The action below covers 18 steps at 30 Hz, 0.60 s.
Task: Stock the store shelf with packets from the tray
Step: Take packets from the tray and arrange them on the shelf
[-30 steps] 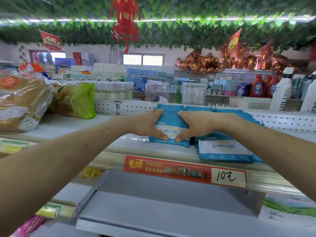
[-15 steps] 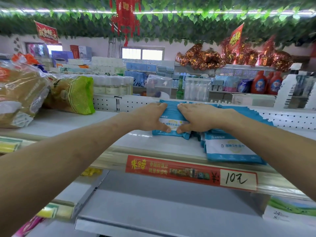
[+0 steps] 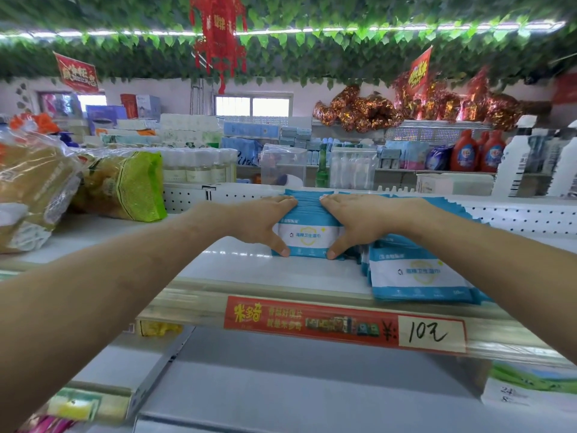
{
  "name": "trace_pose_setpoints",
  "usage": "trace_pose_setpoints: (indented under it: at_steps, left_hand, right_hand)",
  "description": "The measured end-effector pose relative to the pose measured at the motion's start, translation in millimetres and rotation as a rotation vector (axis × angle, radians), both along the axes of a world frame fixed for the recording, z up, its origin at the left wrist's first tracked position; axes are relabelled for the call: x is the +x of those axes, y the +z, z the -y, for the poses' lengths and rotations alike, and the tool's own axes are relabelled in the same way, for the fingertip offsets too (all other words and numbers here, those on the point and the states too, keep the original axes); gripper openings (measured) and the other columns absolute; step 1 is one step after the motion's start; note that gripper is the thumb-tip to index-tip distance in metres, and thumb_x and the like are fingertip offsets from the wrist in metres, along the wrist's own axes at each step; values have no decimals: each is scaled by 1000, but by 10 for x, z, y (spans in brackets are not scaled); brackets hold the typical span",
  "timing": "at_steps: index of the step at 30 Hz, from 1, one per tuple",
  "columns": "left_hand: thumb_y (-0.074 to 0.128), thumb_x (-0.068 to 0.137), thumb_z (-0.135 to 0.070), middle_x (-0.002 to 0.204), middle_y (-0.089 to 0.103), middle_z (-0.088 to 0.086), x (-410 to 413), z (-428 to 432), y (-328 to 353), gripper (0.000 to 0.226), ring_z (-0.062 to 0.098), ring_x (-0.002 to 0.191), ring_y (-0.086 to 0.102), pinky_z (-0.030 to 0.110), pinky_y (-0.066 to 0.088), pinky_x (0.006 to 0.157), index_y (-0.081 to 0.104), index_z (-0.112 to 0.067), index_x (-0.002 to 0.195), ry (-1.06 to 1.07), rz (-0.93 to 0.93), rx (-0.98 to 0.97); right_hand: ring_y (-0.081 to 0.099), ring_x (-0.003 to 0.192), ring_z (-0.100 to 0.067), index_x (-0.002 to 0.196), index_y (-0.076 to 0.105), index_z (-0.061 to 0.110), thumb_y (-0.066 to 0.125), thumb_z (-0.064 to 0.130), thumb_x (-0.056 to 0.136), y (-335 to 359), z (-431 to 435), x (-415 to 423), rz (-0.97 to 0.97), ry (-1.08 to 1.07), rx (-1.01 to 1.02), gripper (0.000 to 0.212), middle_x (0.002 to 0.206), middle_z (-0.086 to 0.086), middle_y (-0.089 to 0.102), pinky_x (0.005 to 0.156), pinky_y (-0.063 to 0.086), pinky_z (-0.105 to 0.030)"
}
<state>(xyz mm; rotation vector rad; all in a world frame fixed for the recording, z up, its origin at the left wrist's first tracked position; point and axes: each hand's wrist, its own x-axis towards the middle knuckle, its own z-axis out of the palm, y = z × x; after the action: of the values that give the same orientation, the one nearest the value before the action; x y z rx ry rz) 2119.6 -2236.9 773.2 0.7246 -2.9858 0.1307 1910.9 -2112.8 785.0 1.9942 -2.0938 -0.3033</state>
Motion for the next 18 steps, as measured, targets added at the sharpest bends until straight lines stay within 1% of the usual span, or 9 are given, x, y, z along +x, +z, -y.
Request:
trace_pose_setpoints:
  at_steps: [3,6,7,10,12,13,15,16,18]
  left_hand:
    - [77,86,-56,171,18,6,-18,13,-27,113,25,153,23,34,20,123,10,-10,165,5,-9,4]
    - [79,86,-54,167,27,8,-24,-16,-23,108,26,149,29,37,25,122,17,-9,162,13,-25,-4]
    - [79,85,-54,166,28,8,-18,-32,-18,108,26,149,31,38,26,122,18,-9,162,17,-25,-5]
    - [80,84,-56,172,15,4,31,-74,2,119,24,155,21,36,20,125,6,-11,166,32,-8,1]
    - [79,84,-57,174,9,1,80,-114,53,121,21,156,17,33,16,125,2,-13,166,19,1,13]
    - [78,84,-58,174,8,0,103,-139,93,121,20,157,16,32,15,125,2,-14,167,4,-3,10]
    - [75,84,-63,175,6,-3,129,-219,190,118,17,158,13,30,13,125,5,-17,167,-28,-10,2]
    - [73,83,-67,174,6,-5,125,-270,235,118,17,158,14,31,14,125,6,-20,167,-41,-12,12]
    - [66,78,-77,174,8,-8,70,-389,300,118,16,158,16,33,15,125,7,-27,167,-61,-13,51]
  right_hand:
    - [32,150,-24,163,13,14,70,81,73,2,37,-5,-25,13,-12,127,168,0,24,123,31,-42]
    - [30,151,-23,164,13,15,71,81,73,7,36,16,-26,16,-16,126,169,0,23,123,27,-41]
    - [31,151,-23,164,12,16,72,80,72,11,24,20,-4,15,-12,126,169,1,23,123,28,-41]
    - [40,143,-23,163,12,22,76,75,74,54,-69,-18,148,4,10,122,166,2,28,119,35,-41]
    - [48,136,-23,162,18,24,78,69,76,117,-186,-82,239,7,-1,114,161,1,36,117,39,-43]
    - [46,139,-23,162,18,25,79,66,78,160,-259,-118,263,7,-13,112,163,1,35,119,37,-44]
    - [33,150,-22,164,12,26,77,66,80,258,-432,-189,279,-9,-22,113,170,4,23,125,26,-43]
    - [27,153,-21,165,11,27,74,68,81,308,-527,-228,277,-21,-22,113,171,4,19,125,21,-42]
    - [23,155,-20,165,13,30,69,74,80,396,-720,-313,287,-50,-11,111,172,5,17,124,18,-41]
